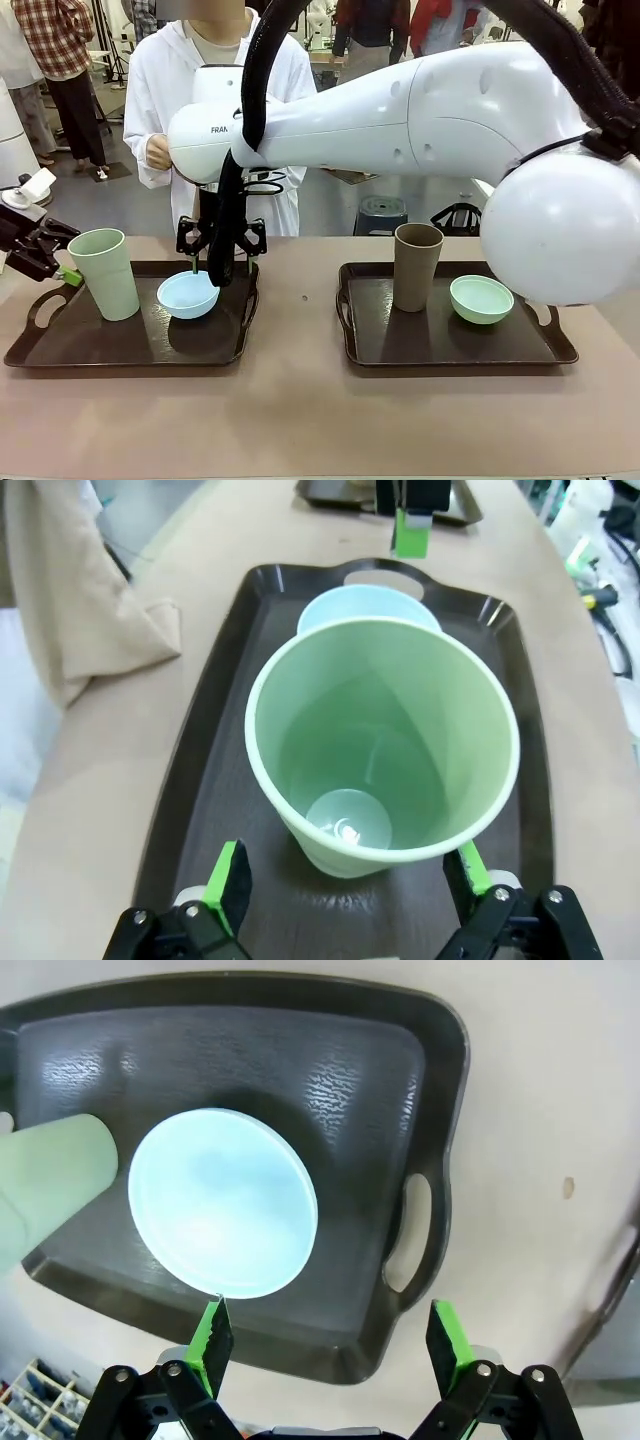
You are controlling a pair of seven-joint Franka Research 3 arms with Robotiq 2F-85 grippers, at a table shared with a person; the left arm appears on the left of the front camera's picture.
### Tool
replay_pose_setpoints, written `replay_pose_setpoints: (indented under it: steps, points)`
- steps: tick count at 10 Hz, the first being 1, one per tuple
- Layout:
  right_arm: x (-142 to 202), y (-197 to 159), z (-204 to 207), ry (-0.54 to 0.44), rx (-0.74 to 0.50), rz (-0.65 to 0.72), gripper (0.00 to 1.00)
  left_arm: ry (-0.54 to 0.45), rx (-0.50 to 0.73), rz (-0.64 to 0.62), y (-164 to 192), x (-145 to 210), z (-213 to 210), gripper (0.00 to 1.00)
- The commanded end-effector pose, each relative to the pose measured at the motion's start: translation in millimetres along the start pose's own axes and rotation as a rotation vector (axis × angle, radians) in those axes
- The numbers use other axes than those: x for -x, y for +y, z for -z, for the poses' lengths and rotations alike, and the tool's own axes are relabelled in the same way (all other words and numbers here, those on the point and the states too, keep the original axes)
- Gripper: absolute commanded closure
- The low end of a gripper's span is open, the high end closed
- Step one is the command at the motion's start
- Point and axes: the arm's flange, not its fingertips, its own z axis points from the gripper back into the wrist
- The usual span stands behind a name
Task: Set up a tray with a mat and arrange the tableware.
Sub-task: Pick up the Picnic Bowl and Reusable plastic cup from the Handle tray in front of the human's position and hold them in the air.
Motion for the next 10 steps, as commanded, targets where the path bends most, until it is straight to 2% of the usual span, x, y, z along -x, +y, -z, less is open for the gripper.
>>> replay_pose_setpoints:
  steps: [1, 4, 10]
  points:
    - [-9, 13, 1, -0.016, 0.003, 0.011, 0.00, -0.062, 0.004, 0.045, 4, 8, 2, 0.00]
    - [-16, 17, 13, -0.001, -0.009, -0.009, 0.00, -0.107, 0.045, 0.108, 4, 15, 9, 0.00]
    - [-26, 23, 37, 0.001, -0.028, -0.021, 0.00, -0.108, 0.126, 0.161, 5, 23, 39, 0.00]
